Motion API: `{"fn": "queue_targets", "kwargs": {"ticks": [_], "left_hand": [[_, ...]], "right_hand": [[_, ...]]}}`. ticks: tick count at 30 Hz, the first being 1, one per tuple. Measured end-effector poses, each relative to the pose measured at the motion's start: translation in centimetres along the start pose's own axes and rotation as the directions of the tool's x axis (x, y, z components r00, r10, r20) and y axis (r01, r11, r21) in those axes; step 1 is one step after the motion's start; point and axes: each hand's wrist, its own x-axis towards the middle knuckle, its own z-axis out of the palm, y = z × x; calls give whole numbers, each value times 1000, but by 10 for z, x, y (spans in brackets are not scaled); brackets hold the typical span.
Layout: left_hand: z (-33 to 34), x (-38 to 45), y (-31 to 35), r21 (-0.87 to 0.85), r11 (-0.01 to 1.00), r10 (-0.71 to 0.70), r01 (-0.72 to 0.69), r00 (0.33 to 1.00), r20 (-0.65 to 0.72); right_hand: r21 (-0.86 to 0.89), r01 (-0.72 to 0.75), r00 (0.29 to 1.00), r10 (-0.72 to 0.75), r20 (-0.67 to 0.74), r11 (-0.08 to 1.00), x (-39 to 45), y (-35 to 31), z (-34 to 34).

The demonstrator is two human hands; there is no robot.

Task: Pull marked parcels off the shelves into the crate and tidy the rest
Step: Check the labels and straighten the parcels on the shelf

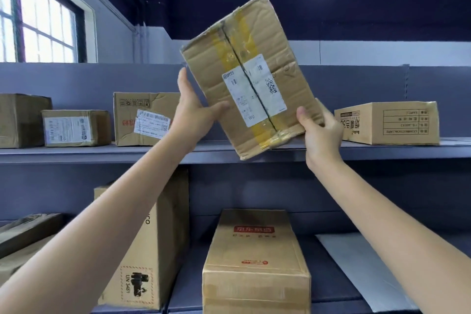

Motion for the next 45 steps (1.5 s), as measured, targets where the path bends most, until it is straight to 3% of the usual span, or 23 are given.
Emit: {"fn": "queue_targets", "kwargs": {"ticks": [3,6,11,14,16,20,26,31,38,45], "left_hand": [[-15,10,10,239,969,95,-60,986,-137],[-26,18,16,436,893,177,-113,978,-109],[-26,25,16,229,972,42,-55,997,61],[-22,24,12,254,966,28,-37,999,41],[-23,25,6,278,961,-10,7,1000,11],[-25,22,-11,383,923,-48,29,998,39],[-26,23,-25,396,915,-88,75,996,16],[-25,23,-29,417,909,-41,31,999,13],[-25,31,-38,277,959,-49,56,998,-33],[-12,36,-61,325,941,-123,95,990,66]], "right_hand": [[-223,207,978,-204,38,953,9,-12,-7],[-362,360,933,-339,122,860,24,-19,-15],[-493,615,783,-553,286,616,35,-18,-14],[-503,725,670,-650,357,471,38,-8,-14],[-488,741,658,-643,392,461,39,2,-17],[-495,737,668,-605,433,460,35,16,-18],[-503,725,686,-552,474,470,40,14,-4],[-513,708,702,-561,438,486,41,21,-4],[-532,469,879,-427,210,705,49,11,12],[-597,317,946,-204,251,737,62,20,32]]}}
